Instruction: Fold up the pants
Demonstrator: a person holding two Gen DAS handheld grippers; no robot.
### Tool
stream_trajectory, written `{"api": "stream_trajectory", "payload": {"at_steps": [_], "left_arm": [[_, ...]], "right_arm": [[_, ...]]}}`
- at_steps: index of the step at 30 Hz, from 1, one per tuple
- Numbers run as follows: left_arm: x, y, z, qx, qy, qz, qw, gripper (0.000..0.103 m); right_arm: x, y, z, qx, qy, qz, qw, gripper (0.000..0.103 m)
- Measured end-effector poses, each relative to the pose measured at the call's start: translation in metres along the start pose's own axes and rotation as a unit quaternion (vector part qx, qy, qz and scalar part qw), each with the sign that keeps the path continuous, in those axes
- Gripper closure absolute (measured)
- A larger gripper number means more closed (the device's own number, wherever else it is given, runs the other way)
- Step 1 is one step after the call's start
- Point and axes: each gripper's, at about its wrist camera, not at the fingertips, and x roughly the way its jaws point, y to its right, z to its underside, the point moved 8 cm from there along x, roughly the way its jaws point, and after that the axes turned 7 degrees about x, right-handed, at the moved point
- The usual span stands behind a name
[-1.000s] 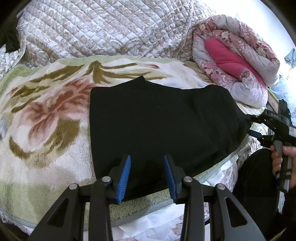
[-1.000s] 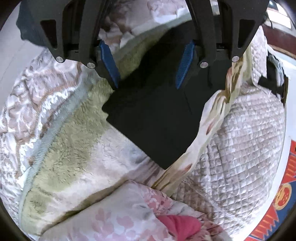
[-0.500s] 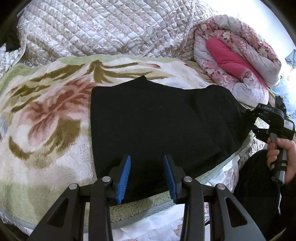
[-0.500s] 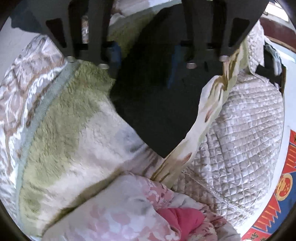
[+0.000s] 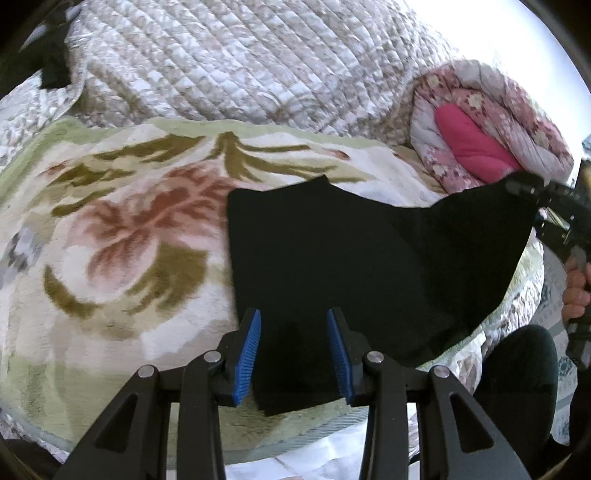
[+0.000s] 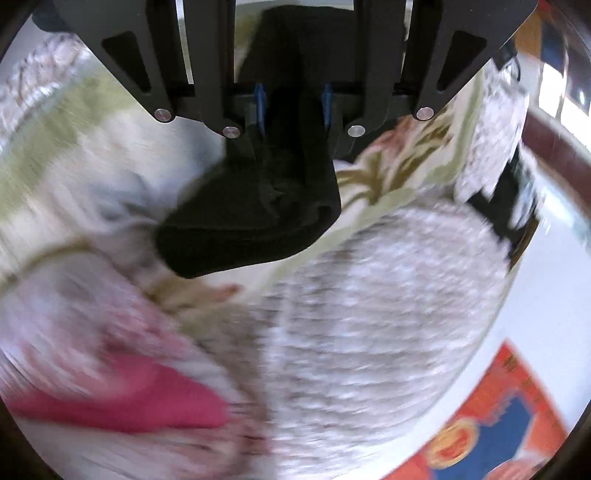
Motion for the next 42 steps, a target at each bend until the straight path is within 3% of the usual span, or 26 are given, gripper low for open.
{"api": "stream_trajectory", "payload": {"at_steps": [7, 12, 16, 21, 26, 30, 33, 35, 37, 41, 42], "left_arm": [[-0.017, -0.033, 0.001, -0.033, 0.016, -0.023, 0.999, 0.063], [-0.025, -0.055, 0.008, -0.056, 0.019, -0.037, 0.9976, 0.063], [-0.029, -0.064, 0.016, -0.068, 0.018, -0.043, 0.9966, 0.063], [-0.029, -0.068, 0.02, -0.074, 0.016, -0.041, 0.9963, 0.063], [-0.029, -0.068, 0.019, -0.074, 0.017, -0.04, 0.9963, 0.063], [-0.029, -0.068, 0.019, -0.074, 0.016, -0.041, 0.9962, 0.063], [-0.03, -0.069, 0.018, -0.074, 0.017, -0.042, 0.9962, 0.063], [-0.032, -0.069, 0.016, -0.073, 0.019, -0.042, 0.9963, 0.063], [-0.033, -0.068, 0.013, -0.07, 0.02, -0.042, 0.9965, 0.063], [-0.033, -0.058, 0.006, -0.061, 0.023, -0.035, 0.9973, 0.063], [-0.032, -0.054, 0.004, -0.058, 0.023, -0.031, 0.9976, 0.063]], "right_arm": [[0.038, -0.089, 0.06, -0.118, -0.066, -0.057, 0.989, 0.081], [0.091, -0.111, 0.147, -0.181, -0.178, -0.081, 0.964, 0.081], [0.114, -0.106, 0.194, -0.227, -0.22, -0.055, 0.947, 0.081], [0.106, -0.117, 0.191, -0.26, -0.195, -0.046, 0.945, 0.081], [0.111, -0.116, 0.208, -0.29, -0.199, -0.034, 0.936, 0.077], [0.106, -0.121, 0.212, -0.298, -0.204, -0.054, 0.931, 0.053], [0.088, -0.131, 0.205, -0.293, -0.199, -0.088, 0.931, 0.052], [0.068, -0.138, 0.189, -0.282, -0.171, -0.12, 0.936, 0.052], [0.052, -0.132, 0.168, -0.273, -0.131, -0.119, 0.946, 0.052], [0.051, -0.083, 0.145, -0.235, -0.102, -0.055, 0.965, 0.054], [0.055, -0.068, 0.145, -0.224, -0.105, -0.034, 0.968, 0.059]]}}
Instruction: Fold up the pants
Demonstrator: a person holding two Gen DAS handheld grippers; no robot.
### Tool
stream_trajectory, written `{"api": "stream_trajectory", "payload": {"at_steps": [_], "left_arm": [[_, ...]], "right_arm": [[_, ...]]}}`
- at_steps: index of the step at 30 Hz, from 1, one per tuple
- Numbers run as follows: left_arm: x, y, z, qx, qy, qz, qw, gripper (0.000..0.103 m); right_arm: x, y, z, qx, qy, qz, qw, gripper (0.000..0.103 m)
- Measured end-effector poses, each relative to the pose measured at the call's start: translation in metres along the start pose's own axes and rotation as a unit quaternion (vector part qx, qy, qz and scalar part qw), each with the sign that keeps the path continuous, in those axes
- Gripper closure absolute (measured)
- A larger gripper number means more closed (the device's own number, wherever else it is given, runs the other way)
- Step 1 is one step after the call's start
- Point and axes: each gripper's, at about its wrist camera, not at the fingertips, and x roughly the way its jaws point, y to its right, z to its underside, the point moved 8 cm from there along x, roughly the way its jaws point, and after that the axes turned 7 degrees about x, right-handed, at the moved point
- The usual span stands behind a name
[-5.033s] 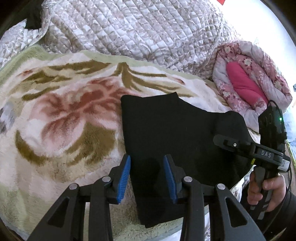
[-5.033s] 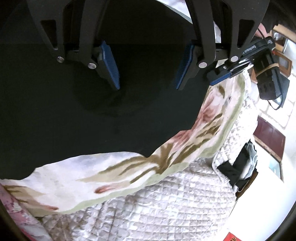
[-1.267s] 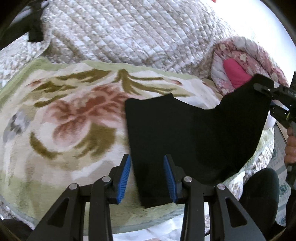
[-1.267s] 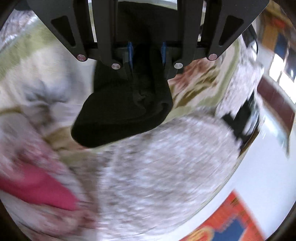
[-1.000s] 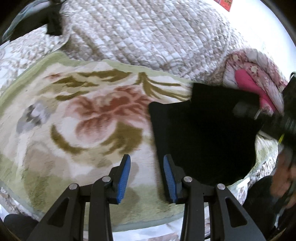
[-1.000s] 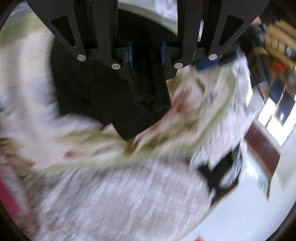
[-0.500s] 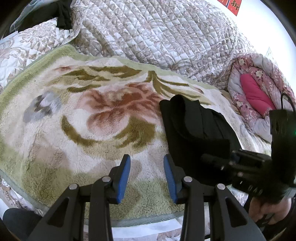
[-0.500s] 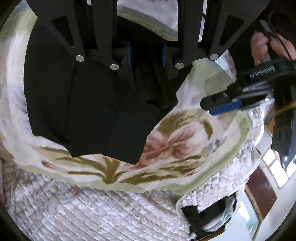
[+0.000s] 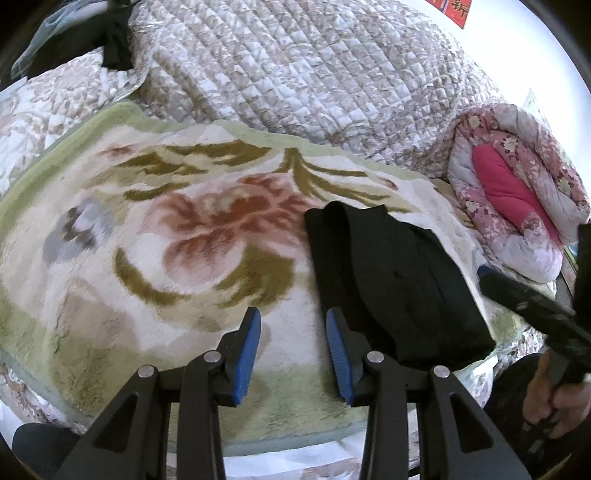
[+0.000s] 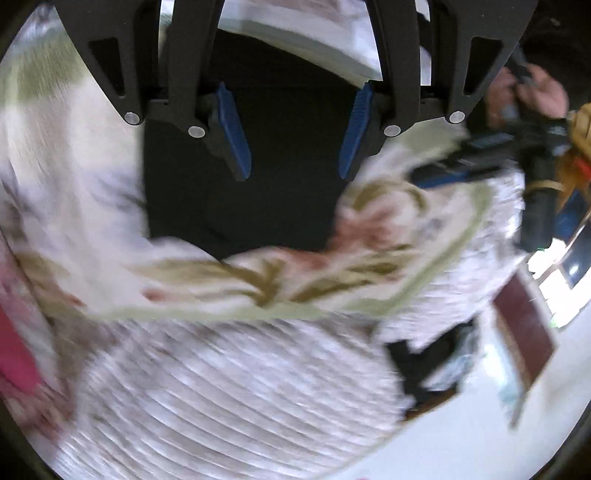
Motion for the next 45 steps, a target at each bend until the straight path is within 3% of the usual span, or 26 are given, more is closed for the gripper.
{"api": "stream_trajectory", "payload": {"at_steps": [4, 8, 13, 16, 20, 24, 26, 30, 36, 38, 40, 45], "left_arm": [[0.004, 0.02, -0.009, 0.019, 0.002, 0.015, 0.9997, 0.063], [0.011, 0.041, -0.022, 0.042, 0.002, 0.027, 0.9988, 0.063], [0.028, 0.063, -0.046, 0.063, 0.007, 0.038, 0.9973, 0.063], [0.044, 0.079, -0.062, 0.076, 0.007, 0.048, 0.9959, 0.063], [0.077, 0.088, -0.076, 0.088, 0.001, 0.045, 0.9951, 0.063], [0.106, 0.073, -0.066, 0.078, -0.026, 0.022, 0.9964, 0.068], [0.107, 0.063, -0.062, 0.079, -0.014, 0.007, 0.9968, 0.07], [0.108, 0.056, -0.059, 0.061, -0.01, 0.012, 0.998, 0.07], [0.107, 0.053, -0.062, 0.06, -0.011, 0.011, 0.9981, 0.07], [0.097, 0.051, -0.064, 0.058, -0.013, 0.01, 0.9982, 0.071], [0.082, 0.05, -0.062, 0.056, -0.006, 0.017, 0.9983, 0.071], [0.042, 0.053, -0.042, 0.063, 0.007, 0.027, 0.9976, 0.071]], "right_arm": [[0.027, 0.016, 0.036, 0.005, -0.064, 0.018, 0.998, 0.063], [0.014, 0.008, 0.021, 0.013, -0.039, -0.037, 0.998, 0.063], [0.014, 0.045, -0.014, 0.027, -0.006, 0.009, 1.0, 0.064], [0.02, 0.064, -0.034, 0.027, 0.004, 0.023, 0.999, 0.081], [0.043, 0.08, -0.054, 0.026, -0.009, 0.024, 0.999, 0.085], [0.073, 0.092, -0.056, 0.007, -0.035, 0.04, 0.999, 0.086], [0.09, 0.117, -0.054, 0.034, -0.045, 0.057, 0.997, 0.103], [0.09, 0.134, -0.054, 0.075, -0.027, 0.03, 0.996, 0.103], [0.063, 0.124, -0.054, 0.071, -0.024, 0.05, 0.996, 0.102], [0.048, 0.117, -0.05, 0.066, -0.016, 0.043, 0.997, 0.096], [0.03, 0.106, -0.042, 0.057, -0.008, 0.04, 0.998, 0.083], [0.001, 0.081, -0.008, 0.029, -0.011, 0.045, 0.999, 0.081]]}}
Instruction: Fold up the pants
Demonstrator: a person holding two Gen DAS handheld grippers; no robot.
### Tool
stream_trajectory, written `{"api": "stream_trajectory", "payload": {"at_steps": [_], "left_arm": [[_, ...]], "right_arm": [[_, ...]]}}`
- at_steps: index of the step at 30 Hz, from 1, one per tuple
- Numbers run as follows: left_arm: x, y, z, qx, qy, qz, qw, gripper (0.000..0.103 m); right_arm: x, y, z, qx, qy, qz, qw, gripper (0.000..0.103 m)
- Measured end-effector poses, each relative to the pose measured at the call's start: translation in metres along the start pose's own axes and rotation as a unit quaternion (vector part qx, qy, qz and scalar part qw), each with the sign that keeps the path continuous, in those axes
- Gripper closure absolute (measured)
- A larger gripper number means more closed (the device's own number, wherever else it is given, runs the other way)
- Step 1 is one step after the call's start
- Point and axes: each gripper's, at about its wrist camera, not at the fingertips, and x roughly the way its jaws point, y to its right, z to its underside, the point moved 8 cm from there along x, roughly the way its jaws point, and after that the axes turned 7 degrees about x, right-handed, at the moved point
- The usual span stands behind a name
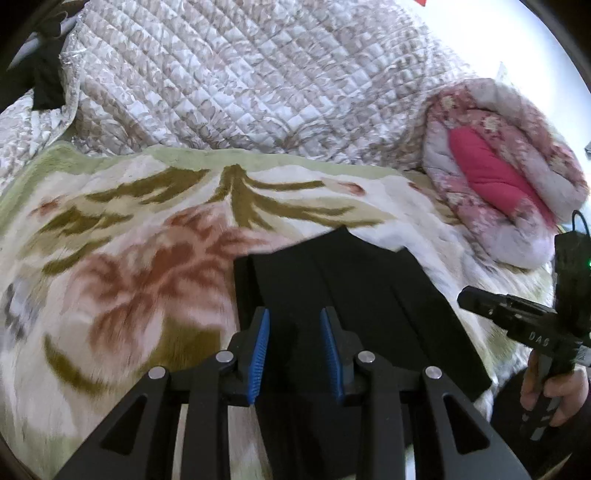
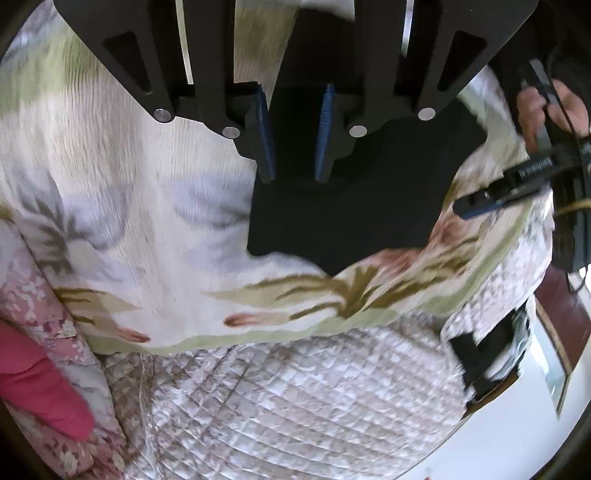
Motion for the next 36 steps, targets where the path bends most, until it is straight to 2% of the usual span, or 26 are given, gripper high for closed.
{"api": "stream_trajectory", "payload": {"at_steps": [6, 11, 13, 21, 23, 25, 36], "left_arm": [[-0.027, 0.019, 0.031, 0.012, -0.005, 0.014, 0.9998, 0.071], [-0.014, 0.023, 0.055, 0.02, -0.036, 0.004, 0.9991, 0.07], [-0.014, 0.022, 0.056, 0.021, -0.033, 0.0, 0.9992, 0.07], [-0.011, 0.018, 0.061, 0.01, -0.042, -0.002, 0.9991, 0.065], [-0.013, 0.019, 0.058, 0.013, -0.044, -0.008, 0.9989, 0.065], [-0.017, 0.019, 0.056, 0.01, -0.046, -0.01, 0.9988, 0.065], [-0.032, 0.018, 0.043, 0.003, -0.041, -0.015, 0.999, 0.065]], "right_arm": [[-0.011, -0.025, 0.039, -0.028, -0.02, 0.002, 0.999, 0.081], [0.003, -0.028, 0.054, -0.045, -0.033, 0.018, 0.998, 0.08], [0.004, -0.024, 0.053, -0.032, -0.037, 0.012, 0.999, 0.08], [0.003, -0.026, 0.056, -0.042, -0.023, 0.02, 0.999, 0.078], [0.002, -0.025, 0.054, -0.035, -0.031, 0.02, 0.999, 0.073], [-0.002, -0.025, 0.052, -0.031, -0.036, 0.02, 0.999, 0.061], [-0.017, -0.026, 0.042, 0.003, -0.037, 0.007, 0.999, 0.061]]}}
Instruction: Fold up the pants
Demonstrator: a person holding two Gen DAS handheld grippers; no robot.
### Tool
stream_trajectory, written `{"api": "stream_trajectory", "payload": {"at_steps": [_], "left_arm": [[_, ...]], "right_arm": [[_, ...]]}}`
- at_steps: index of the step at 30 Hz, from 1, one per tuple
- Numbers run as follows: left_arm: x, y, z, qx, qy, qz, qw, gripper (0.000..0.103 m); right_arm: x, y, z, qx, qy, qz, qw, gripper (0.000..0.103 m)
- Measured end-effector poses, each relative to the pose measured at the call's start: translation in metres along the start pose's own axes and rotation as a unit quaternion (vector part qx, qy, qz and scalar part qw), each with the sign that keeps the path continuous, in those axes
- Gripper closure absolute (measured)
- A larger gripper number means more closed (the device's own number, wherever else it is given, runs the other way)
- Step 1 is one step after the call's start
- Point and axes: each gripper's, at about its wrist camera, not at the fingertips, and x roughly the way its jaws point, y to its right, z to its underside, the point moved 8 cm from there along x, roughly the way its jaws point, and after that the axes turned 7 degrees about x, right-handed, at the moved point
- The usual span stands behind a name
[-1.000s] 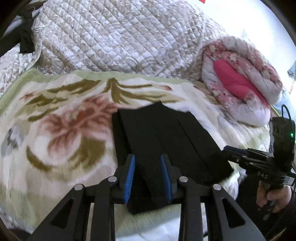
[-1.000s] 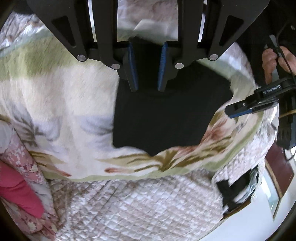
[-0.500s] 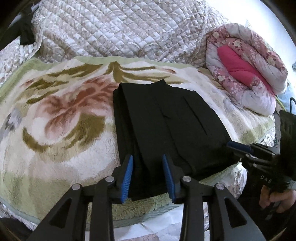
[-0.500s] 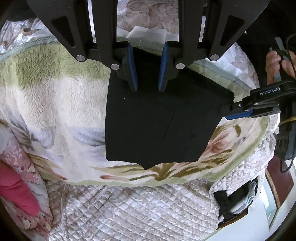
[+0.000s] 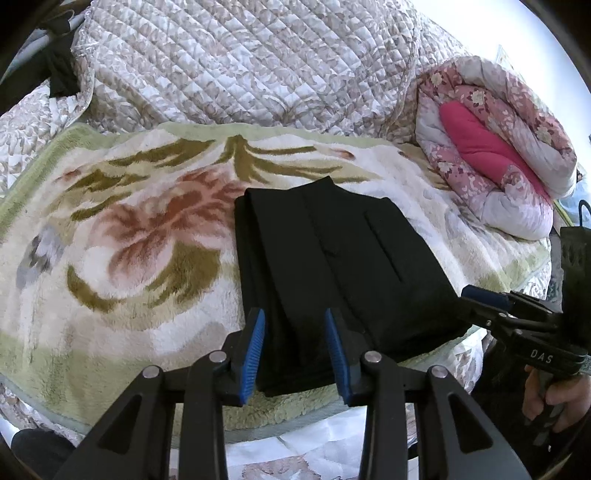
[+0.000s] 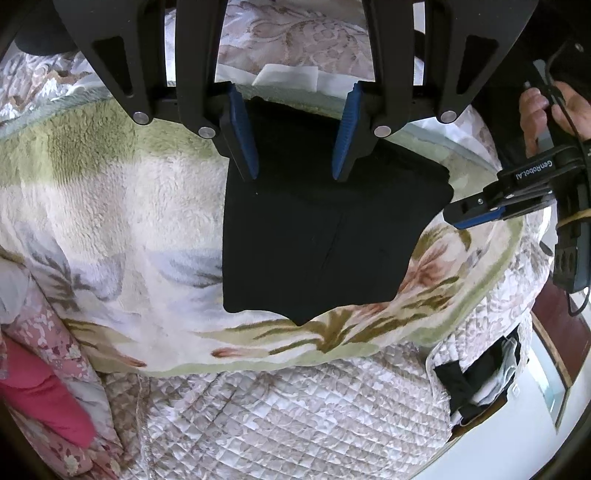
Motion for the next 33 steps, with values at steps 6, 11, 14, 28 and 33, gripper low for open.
{"api": "stream_trajectory", "payload": {"at_steps": [6, 11, 14, 28, 33], "left_arm": [[0.002, 0.0, -0.005, 0.0, 0.001, 0.002, 1.0, 0.065], [0.011, -0.006, -0.003, -0.005, -0.007, -0.003, 1.0, 0.065], [0.016, -0.013, 0.001, -0.019, -0.016, 0.0, 0.9997, 0.065], [0.011, 0.011, 0.019, -0.025, -0.018, 0.076, 0.9966, 0.064], [0.012, 0.008, 0.02, -0.045, -0.021, 0.09, 0.9947, 0.064]], "right_arm": [[0.001, 0.0, -0.001, 0.0, 0.001, 0.0, 1.0, 0.061], [0.006, 0.004, 0.001, 0.01, -0.009, 0.002, 1.0, 0.061], [0.01, 0.001, 0.004, 0.004, -0.013, 0.002, 1.0, 0.061], [0.014, 0.0, 0.007, -0.003, -0.018, 0.0, 1.0, 0.061], [0.014, 0.0, 0.008, -0.003, -0.017, -0.001, 1.0, 0.061]]}}
